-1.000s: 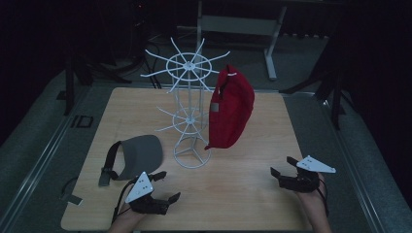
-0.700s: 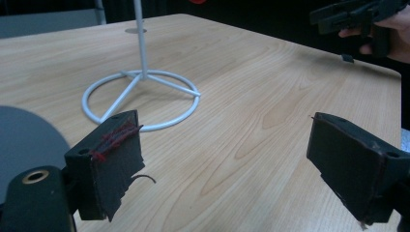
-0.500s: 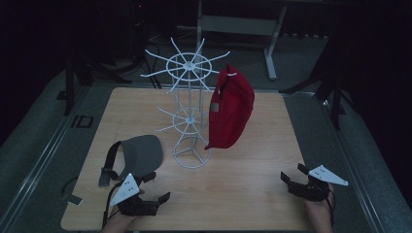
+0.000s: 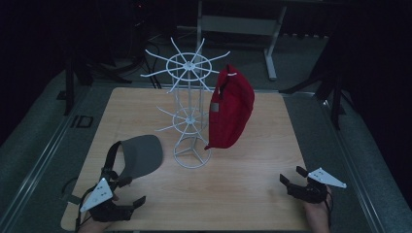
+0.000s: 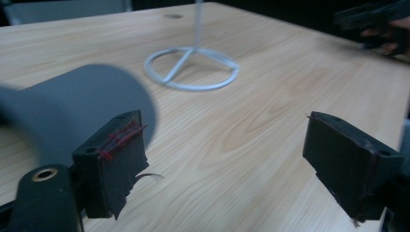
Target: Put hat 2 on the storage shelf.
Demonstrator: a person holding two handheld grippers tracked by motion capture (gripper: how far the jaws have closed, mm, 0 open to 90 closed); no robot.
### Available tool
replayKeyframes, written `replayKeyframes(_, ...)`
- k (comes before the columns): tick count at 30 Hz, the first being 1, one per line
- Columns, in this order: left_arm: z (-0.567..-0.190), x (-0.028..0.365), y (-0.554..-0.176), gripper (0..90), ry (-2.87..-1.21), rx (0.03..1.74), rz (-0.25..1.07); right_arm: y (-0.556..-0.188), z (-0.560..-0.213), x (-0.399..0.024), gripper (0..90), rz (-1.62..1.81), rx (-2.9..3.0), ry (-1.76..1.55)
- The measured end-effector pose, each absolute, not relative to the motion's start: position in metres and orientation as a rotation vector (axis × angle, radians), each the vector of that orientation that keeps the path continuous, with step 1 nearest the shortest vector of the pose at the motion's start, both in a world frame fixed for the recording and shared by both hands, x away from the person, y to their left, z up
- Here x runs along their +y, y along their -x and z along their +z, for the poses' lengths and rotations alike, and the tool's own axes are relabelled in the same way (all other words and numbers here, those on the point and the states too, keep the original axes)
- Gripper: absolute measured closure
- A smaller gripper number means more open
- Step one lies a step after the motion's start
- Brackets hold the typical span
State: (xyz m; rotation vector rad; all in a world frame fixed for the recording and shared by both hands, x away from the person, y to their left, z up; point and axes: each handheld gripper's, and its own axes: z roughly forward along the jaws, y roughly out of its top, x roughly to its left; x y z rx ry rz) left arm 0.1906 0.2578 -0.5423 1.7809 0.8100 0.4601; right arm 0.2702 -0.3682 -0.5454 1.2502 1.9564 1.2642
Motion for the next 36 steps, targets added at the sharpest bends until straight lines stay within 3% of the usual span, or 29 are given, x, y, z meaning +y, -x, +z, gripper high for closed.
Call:
replayKeyframes(11, -0.549, 0.315, -0.19, 17.4, -1.778, 1.074, 0.629, -0.272, -0.547, -0.369, 18.0, 1.268, 1.95, -1.249)
replayKeyframes(18, -0.554, 0.337, -0.203, 18.6, -1.809, 1.208, 0.61, -0.273, -0.548, -0.367, 18.0, 1.264, 1.955, -1.247)
replayKeyframes(29, -0.557, 0.343, -0.224, 31.8, -1.92, 1.289, 0.615, -0.273, -0.549, -0.366, 18.1, 1.276, 1.953, -1.246)
replayKeyframes(36, -0.557, 0.342, -0.238, 40.8, -1.906, 1.3, 0.564, -0.274, -0.548, -0.365, 18.2, 1.286, 1.955, -1.245)
